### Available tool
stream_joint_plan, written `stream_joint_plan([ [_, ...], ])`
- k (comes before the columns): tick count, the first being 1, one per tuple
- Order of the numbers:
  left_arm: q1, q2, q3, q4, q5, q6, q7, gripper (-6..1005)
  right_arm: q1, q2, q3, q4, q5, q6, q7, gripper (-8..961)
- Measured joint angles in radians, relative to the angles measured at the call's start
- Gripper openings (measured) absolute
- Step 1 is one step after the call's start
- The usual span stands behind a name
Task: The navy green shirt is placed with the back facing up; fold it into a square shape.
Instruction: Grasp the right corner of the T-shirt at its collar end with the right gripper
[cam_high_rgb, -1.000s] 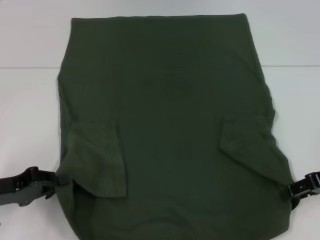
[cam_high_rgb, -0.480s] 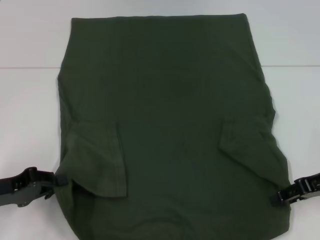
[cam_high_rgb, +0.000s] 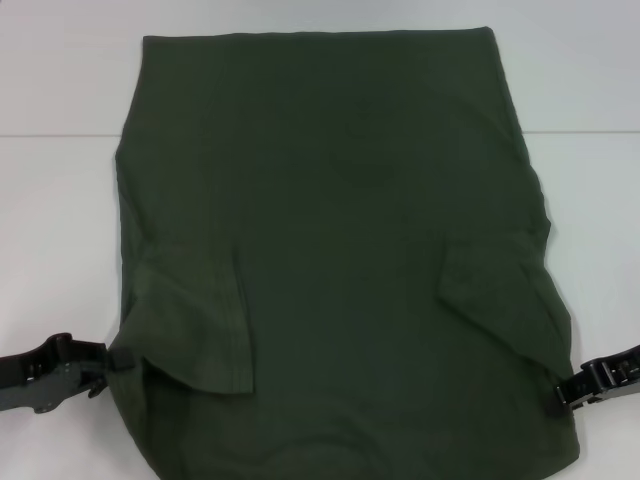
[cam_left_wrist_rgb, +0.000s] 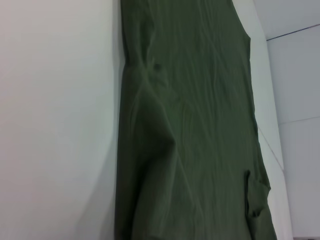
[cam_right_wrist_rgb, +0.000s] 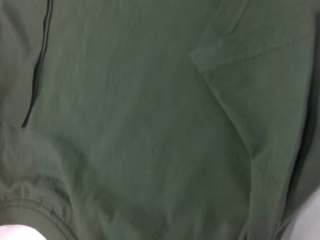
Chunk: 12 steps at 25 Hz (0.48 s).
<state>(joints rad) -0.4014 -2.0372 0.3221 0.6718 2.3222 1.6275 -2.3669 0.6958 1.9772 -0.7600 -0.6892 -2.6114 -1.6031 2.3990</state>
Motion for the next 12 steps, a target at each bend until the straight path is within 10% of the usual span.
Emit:
stream_joint_plan([
  [12,0.001,0.002,0.005,0.000,0.001,0.023,0.022,31,-0.005,-0.012,0.009,-0.009,0.007,-0.022,-0.011,49],
])
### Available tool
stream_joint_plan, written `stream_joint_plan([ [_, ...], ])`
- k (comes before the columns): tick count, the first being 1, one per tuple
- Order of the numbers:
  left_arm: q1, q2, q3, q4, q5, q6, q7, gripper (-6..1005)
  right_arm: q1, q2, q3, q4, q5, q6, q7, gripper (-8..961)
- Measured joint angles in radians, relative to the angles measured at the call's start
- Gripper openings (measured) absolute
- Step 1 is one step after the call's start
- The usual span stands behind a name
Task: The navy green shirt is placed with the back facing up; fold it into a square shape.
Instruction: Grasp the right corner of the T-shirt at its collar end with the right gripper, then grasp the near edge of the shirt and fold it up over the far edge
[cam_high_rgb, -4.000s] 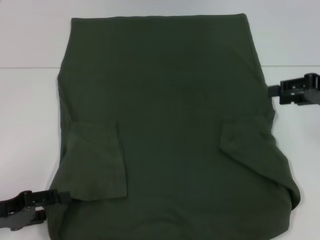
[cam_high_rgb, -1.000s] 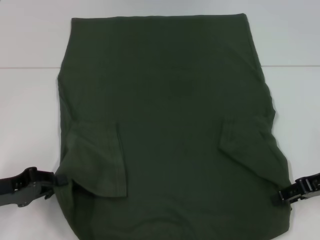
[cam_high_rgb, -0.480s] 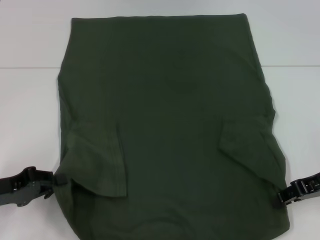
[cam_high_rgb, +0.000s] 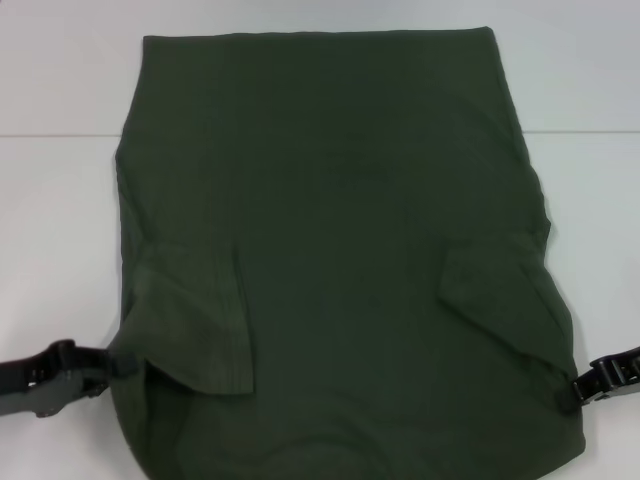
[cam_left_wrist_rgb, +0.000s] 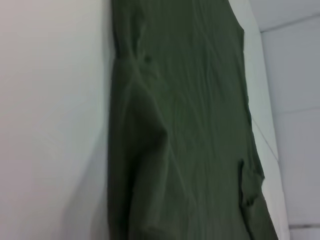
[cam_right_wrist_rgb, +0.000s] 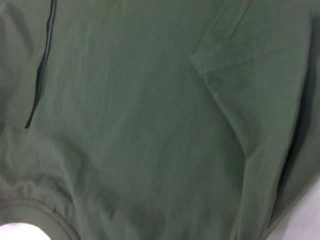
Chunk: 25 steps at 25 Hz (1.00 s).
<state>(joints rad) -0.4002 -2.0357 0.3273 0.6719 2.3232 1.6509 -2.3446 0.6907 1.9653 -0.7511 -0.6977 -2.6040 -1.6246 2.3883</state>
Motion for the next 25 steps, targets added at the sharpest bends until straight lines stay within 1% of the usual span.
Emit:
stream_joint_plan([
  [2,0.001,0.006,0.008,0.000,0.005,0.029,0.025,31,-0.003,-0.007,0.009,-0.001,0.008,-0.021,-0.010,49],
  [5,0.012,0.015,0.016,0.008,0.015,0.074,0.040,32,-0.008,-0.025,0.035,-0.004,0.024,-0.074,-0.024,50],
  [8,0.024,0.020,0.018,0.020,0.031,0.103,0.040,32,-0.019,-0.033,0.043,-0.019,0.026,-0.109,-0.027,50],
  [9,0.042,0.024,0.018,0.028,0.038,0.130,0.042,32,-0.025,-0.034,0.043,-0.024,0.025,-0.119,-0.027,50],
  [13,0.064,0.026,0.018,0.045,0.040,0.166,0.045,32,-0.047,-0.034,0.029,-0.029,0.018,-0.162,-0.033,50],
  [19,0.101,0.026,0.020,0.074,0.061,0.269,0.071,31,-0.075,-0.033,0.027,-0.031,-0.004,-0.192,-0.044,49],
  [22,0.106,0.025,0.033,0.075,0.069,0.287,0.076,31,-0.086,-0.032,0.031,-0.031,-0.004,-0.200,-0.056,49],
  [25,0.091,0.023,0.034,0.073,0.066,0.289,0.078,31,-0.087,-0.034,0.063,-0.031,0.019,-0.191,-0.067,50],
])
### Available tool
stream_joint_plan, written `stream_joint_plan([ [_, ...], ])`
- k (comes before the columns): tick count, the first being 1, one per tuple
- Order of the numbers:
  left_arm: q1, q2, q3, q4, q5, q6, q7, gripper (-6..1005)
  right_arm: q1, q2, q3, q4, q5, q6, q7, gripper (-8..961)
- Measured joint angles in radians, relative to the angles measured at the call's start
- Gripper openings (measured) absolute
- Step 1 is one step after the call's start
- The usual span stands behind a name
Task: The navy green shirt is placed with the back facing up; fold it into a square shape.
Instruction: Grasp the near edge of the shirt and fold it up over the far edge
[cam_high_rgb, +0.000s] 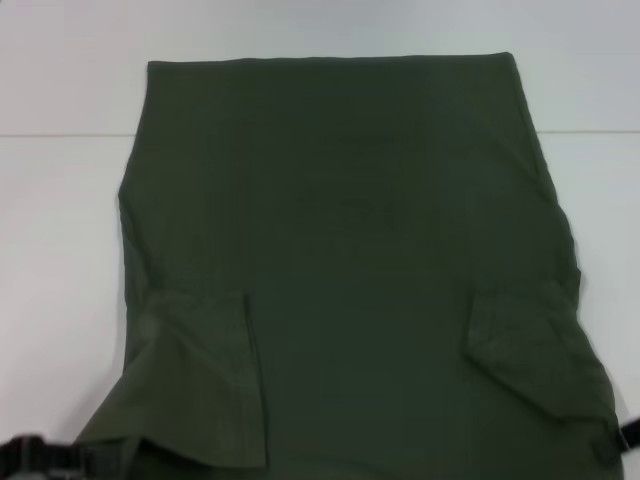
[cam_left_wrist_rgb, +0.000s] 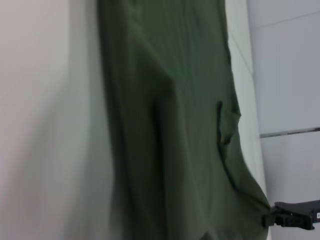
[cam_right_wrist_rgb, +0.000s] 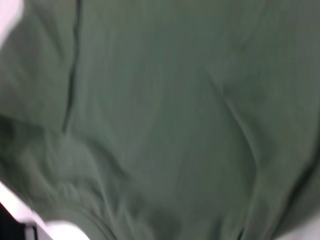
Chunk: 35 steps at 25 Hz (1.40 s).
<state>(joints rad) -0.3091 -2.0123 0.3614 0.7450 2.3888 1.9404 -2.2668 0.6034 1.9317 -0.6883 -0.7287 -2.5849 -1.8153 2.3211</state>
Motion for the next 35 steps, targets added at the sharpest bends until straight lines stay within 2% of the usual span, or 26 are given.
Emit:
stream_joint_plan([
  [6,-0.122,0.004,-0.041,-0.045,-0.050,-0.030,-0.042,32,0.034,-0.002,0.065,0.003,0.161,0.032,-0.004,49],
  [7,-0.122,0.004,-0.041,-0.045,-0.050,-0.030,-0.042,32,0.044,-0.002,0.074,0.006,0.188,0.057,0.003,49],
  [8,-0.186,0.005,-0.066,-0.056,-0.057,-0.079,-0.090,32,0.053,-0.002,0.082,0.010,0.207,0.077,0.010,49],
  [10,-0.233,0.009,-0.082,-0.066,-0.069,-0.124,-0.122,32,0.074,-0.002,0.095,0.014,0.244,0.156,0.033,50],
  [11,-0.258,0.015,-0.088,-0.076,-0.079,-0.151,-0.138,31,0.083,-0.002,0.097,0.015,0.256,0.187,0.042,50],
  [15,-0.353,0.060,-0.091,-0.141,-0.116,-0.317,-0.197,31,0.126,-0.004,0.098,0.019,0.284,0.350,0.063,50],
  [17,-0.390,0.070,-0.080,-0.175,-0.115,-0.415,-0.206,32,0.149,0.002,0.092,0.026,0.285,0.455,0.068,50],
  [20,-0.414,0.061,-0.039,-0.204,-0.110,-0.596,-0.207,32,0.170,0.019,0.083,0.053,0.290,0.606,0.058,50],
  [26,-0.421,0.010,0.137,-0.216,-0.110,-0.864,-0.195,32,0.198,0.059,-0.035,0.147,0.290,0.906,0.030,50],
  [31,-0.429,-0.002,0.199,-0.205,-0.118,-0.932,-0.152,31,0.204,0.095,-0.125,0.160,0.289,1.063,0.029,50],
  [35,-0.446,-0.004,0.203,-0.183,-0.119,-0.938,-0.131,31,0.212,0.103,-0.143,0.156,0.293,1.101,0.031,49],
])
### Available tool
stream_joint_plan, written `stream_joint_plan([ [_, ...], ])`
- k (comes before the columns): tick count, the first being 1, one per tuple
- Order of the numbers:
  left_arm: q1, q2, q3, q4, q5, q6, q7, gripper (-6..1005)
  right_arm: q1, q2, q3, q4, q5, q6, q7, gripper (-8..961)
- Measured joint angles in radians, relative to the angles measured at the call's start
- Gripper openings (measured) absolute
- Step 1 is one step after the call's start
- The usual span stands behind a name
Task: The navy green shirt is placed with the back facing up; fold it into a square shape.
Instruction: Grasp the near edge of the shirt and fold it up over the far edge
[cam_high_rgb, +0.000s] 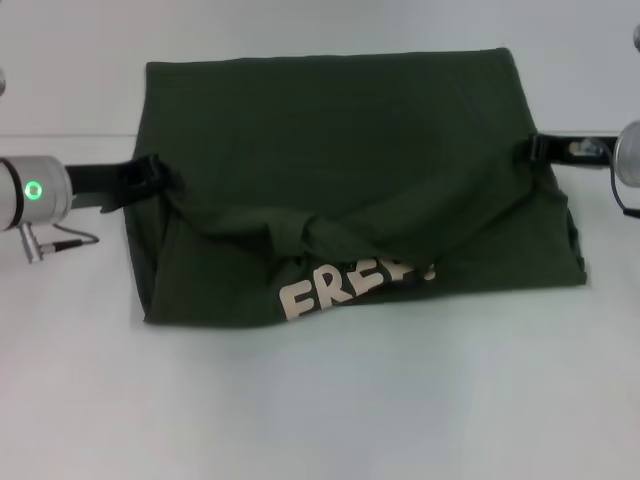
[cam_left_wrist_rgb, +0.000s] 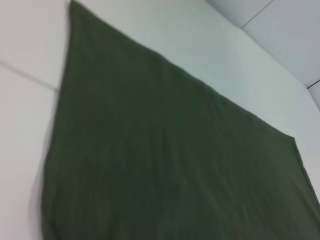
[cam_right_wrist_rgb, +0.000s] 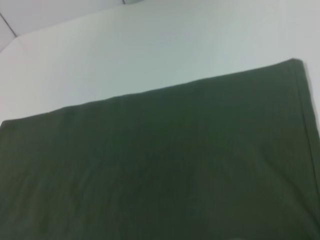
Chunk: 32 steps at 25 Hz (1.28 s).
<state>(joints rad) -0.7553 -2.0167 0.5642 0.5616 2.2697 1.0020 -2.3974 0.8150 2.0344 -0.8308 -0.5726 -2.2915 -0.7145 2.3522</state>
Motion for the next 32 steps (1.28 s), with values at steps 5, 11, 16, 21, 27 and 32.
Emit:
stream_joint_plan([
  [5,-0.020,-0.011,-0.007,0.048,-0.012,-0.012,0.004,31,0.009,-0.006,0.005,-0.013,0.062,0.009,0.003,49],
  [11,-0.040,-0.017,0.001,0.063,-0.056,-0.061,0.037,31,0.023,-0.008,-0.004,-0.010,0.115,0.079,-0.008,49],
  [16,-0.067,-0.019,0.126,0.031,-0.054,-0.184,0.039,31,0.054,0.008,-0.007,0.061,0.111,0.166,-0.065,49],
  [21,-0.067,-0.037,0.158,0.034,-0.054,-0.221,0.041,32,0.068,0.015,-0.009,0.091,0.111,0.199,-0.096,50],
  [27,-0.064,-0.043,0.173,0.039,-0.052,-0.238,0.042,32,0.082,0.015,-0.012,0.093,0.111,0.198,-0.098,80],
  [32,-0.077,-0.026,0.262,0.003,-0.041,-0.236,0.018,72,0.094,-0.009,-0.044,0.110,0.112,0.154,-0.081,106],
])
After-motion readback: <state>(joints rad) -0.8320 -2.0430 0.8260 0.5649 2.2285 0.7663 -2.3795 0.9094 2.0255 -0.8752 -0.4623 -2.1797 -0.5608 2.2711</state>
